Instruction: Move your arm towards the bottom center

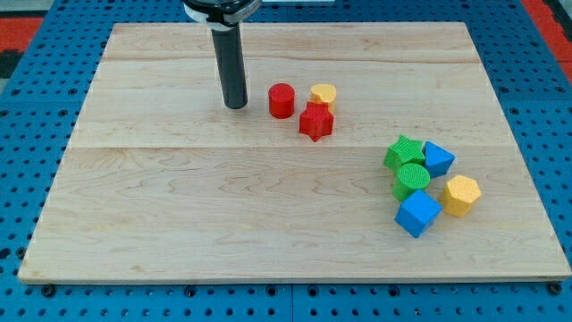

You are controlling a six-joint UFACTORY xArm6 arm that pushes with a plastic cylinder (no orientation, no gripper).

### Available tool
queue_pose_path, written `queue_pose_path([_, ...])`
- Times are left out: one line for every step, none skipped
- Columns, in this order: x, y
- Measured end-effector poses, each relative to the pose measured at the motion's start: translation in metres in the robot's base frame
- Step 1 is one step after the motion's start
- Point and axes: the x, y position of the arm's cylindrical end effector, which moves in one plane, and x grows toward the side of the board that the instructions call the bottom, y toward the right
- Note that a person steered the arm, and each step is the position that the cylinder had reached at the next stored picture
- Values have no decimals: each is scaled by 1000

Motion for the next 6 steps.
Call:
queue_pose_path([2,43])
queue_pose_path([28,63])
queue_pose_path([92,40])
queue_pose_path([176,111])
queue_pose_path([235,191])
queue_pose_path([239,250])
